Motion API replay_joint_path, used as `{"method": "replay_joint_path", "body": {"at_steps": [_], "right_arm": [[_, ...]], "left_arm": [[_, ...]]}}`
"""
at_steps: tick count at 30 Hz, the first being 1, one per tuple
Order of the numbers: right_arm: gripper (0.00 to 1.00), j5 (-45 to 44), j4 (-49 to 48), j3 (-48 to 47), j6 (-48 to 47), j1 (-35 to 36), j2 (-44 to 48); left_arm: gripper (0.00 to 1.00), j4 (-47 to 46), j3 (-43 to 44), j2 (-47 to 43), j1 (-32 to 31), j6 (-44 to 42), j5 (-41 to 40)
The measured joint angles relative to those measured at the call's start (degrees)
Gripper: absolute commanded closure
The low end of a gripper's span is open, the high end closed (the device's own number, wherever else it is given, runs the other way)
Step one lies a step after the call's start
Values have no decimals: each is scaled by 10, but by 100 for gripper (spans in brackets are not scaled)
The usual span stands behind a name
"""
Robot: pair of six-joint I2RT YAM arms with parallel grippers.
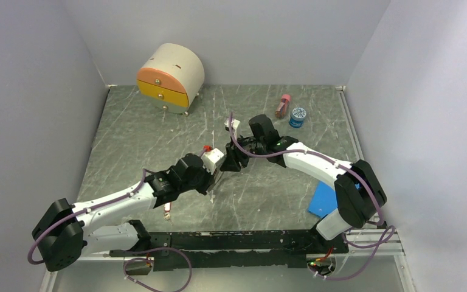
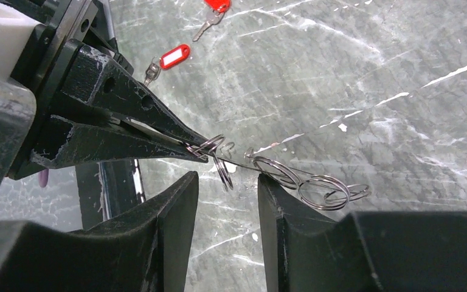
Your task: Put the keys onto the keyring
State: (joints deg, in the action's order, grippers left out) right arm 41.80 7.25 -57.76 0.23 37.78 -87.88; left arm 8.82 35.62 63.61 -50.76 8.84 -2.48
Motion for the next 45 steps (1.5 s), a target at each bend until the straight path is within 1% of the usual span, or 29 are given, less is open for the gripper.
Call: {"method": "replay_joint_path", "body": {"at_steps": [6,7,11,12,17,23,27,30,40,42,45], "right_arm": [[57,4,0,0,-1,5,-4],[59,5,0,0,-1,5,-6],[77,7,0,0,-1,7,-18],[79,8,0,0,-2,7,-21],[82,7,0,0,-2,7,-28],[92,10,0,-1,-4,7,-28],[99,28,-4,-1,-9,8,-28],[100,40,-5,-2,-16,9,-27],[100,45,-1,-5,-39,10,-24],[96,44,1,-7,-39,10,-24],[83,35,2,-10,-36,12,-24]], "left_arm": [[98,0,0,0,0,0,0],[98,0,0,0,0,0,0],[97,-2,0,0,1,-1,0],[97,-3,0,1,1,-1,0],[97,-4,0,1,1,-2,0],[97,-4,0,1,2,-1,0],[98,-4,0,2,3,-1,1],[97,-4,0,7,3,-2,2],[97,-8,7,19,3,-2,11],[97,-9,8,19,3,-2,11],[98,-10,8,19,3,-2,11]]}}
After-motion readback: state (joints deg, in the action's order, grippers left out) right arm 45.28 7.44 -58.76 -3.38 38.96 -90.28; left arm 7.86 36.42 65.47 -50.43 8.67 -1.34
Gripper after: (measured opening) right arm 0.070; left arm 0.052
